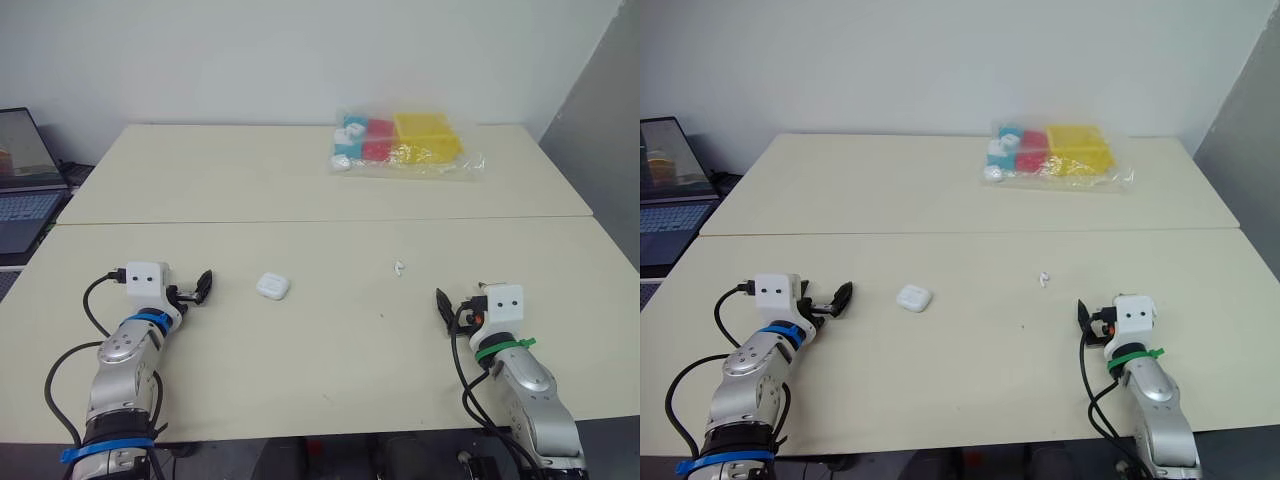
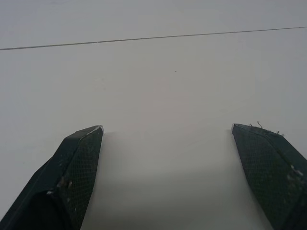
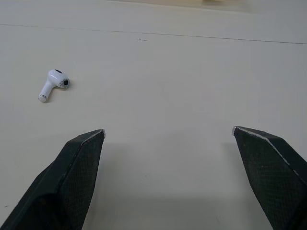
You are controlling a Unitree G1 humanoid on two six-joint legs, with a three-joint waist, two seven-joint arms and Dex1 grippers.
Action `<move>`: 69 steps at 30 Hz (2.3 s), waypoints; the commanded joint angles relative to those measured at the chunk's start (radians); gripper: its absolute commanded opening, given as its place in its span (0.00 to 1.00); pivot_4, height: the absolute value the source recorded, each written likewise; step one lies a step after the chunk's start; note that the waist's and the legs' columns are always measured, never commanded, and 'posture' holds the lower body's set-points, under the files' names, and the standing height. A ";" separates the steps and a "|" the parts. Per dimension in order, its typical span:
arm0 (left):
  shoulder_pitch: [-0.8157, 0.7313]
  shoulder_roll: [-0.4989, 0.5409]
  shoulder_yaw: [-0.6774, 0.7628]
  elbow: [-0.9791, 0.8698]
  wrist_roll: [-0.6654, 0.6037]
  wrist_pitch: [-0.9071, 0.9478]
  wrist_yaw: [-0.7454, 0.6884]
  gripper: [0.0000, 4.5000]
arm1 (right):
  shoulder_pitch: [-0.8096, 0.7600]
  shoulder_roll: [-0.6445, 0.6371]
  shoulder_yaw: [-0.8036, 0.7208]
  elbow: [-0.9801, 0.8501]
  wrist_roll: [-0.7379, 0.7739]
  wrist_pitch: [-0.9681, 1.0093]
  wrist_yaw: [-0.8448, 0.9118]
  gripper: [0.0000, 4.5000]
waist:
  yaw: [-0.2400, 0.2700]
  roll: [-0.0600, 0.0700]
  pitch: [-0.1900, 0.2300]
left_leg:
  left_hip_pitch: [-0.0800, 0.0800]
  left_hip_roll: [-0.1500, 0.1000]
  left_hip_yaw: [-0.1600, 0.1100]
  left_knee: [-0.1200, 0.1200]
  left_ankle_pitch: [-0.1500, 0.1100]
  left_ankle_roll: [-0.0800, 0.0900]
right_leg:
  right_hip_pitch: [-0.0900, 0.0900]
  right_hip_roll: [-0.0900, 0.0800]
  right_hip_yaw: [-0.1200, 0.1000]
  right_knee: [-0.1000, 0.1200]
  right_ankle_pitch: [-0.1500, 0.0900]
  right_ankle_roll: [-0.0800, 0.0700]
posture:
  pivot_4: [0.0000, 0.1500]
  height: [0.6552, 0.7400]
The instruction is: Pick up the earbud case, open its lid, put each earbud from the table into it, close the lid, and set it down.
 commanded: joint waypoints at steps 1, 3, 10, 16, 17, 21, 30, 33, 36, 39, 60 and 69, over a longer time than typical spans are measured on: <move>0.003 -0.001 -0.003 0.017 0.011 0.007 0.000 1.00 | -0.003 -0.006 -0.019 -0.020 -0.001 -0.017 -0.009 1.00 | 0.000 0.000 0.000 | 0.000 0.000 0.000 0.000 0.000 0.000 | 0.000 0.000 0.000 0.000 0.000 0.000 | 1.00 1.00; -0.003 0.004 -0.006 0.023 0.019 -0.001 -0.002 1.00 | -0.003 -0.004 -0.021 -0.023 -0.003 -0.016 -0.014 1.00 | 0.000 0.000 0.000 | 0.000 0.000 0.000 0.000 0.000 0.000 | 0.000 0.000 0.000 0.000 0.000 0.000 | 1.00 1.00; 0.003 0.000 0.005 -0.028 -0.012 0.023 -0.026 1.00 | -0.005 -0.019 -0.014 -0.031 -0.006 -0.010 -0.005 1.00 | 0.000 0.000 0.000 | 0.000 0.000 0.000 0.000 0.000 0.000 | 0.000 0.000 0.000 0.000 0.000 0.000 | 1.00 1.00; 0.028 -0.001 0.010 -0.092 -0.042 0.060 -0.050 1.00 | -0.007 -0.027 -0.014 -0.030 -0.007 -0.013 -0.003 1.00 | 0.000 -0.001 0.000 | -0.001 0.000 0.000 0.000 0.000 0.000 | 0.000 0.000 0.000 0.000 0.000 0.000 | 1.00 1.00; 0.028 0.001 0.011 -0.099 -0.045 0.067 -0.050 1.00 | -0.008 -0.029 -0.012 -0.029 -0.009 -0.015 -0.002 1.00 | 0.000 -0.001 0.000 | -0.001 0.000 0.000 0.000 0.000 0.000 | 0.000 0.000 0.000 0.000 0.000 0.000 | 1.00 1.00; 0.041 0.006 0.009 -0.154 -0.073 0.106 -0.088 1.00 | -0.010 -0.038 -0.012 -0.035 -0.010 -0.014 0.005 1.00 | 0.000 -0.001 0.001 | -0.001 0.000 0.000 0.000 0.000 0.000 | 0.000 0.000 0.000 0.000 0.000 0.000 | 1.00 1.00; 0.192 0.042 -0.073 -0.491 -0.161 0.272 -0.239 1.00 | -0.073 -0.165 -0.007 -0.119 0.134 0.052 0.237 1.00 | -0.003 -0.003 0.002 | -0.001 0.000 0.000 0.000 0.000 0.000 | -0.001 0.000 0.001 -0.001 0.000 0.000 | 1.00 1.00; 0.215 0.039 -0.095 -0.548 -0.179 0.307 -0.254 1.00 | -0.099 -0.222 0.005 -0.148 0.204 0.092 0.335 1.00 | 0.000 -0.004 0.002 | -0.001 0.000 -0.001 0.000 0.000 0.000 | 0.000 0.000 0.000 -0.001 -0.001 -0.001 | 1.00 1.00; 0.218 0.032 -0.153 -0.563 -0.158 0.298 -0.280 1.00 | -0.141 -0.312 0.041 -0.185 0.286 0.156 0.484 1.00 | 0.001 -0.004 0.003 | -0.001 0.000 -0.002 0.000 0.000 0.000 | 0.000 0.001 0.000 0.000 -0.003 -0.006 | 1.00 1.00; 0.200 0.013 -0.183 -0.534 -0.133 0.281 -0.263 1.00 | -0.182 -0.373 0.064 -0.197 0.346 0.205 0.575 1.00 | 0.002 -0.005 0.003 | -0.001 0.000 -0.002 0.000 0.000 0.000 | 0.000 0.001 -0.001 0.000 -0.003 -0.005 | 1.00 1.00; 0.112 -0.095 -0.252 -0.329 0.035 0.108 -0.166 1.00 | -0.250 -0.447 0.092 -0.240 0.418 0.291 0.650 1.00 | 0.005 -0.006 0.004 | -0.001 -0.001 -0.002 0.002 0.000 0.000 | 0.001 0.001 -0.001 0.000 -0.001 0.000 | 1.00 1.00; 0.108 -0.105 -0.257 -0.327 0.032 0.103 -0.172 0.61 | -0.231 -0.452 0.082 -0.242 0.413 0.280 0.641 1.00 | 0.005 -0.006 0.004 | -0.001 -0.002 -0.002 0.002 0.000 0.000 | 0.001 0.001 -0.001 0.000 0.000 0.001 | 1.00 1.00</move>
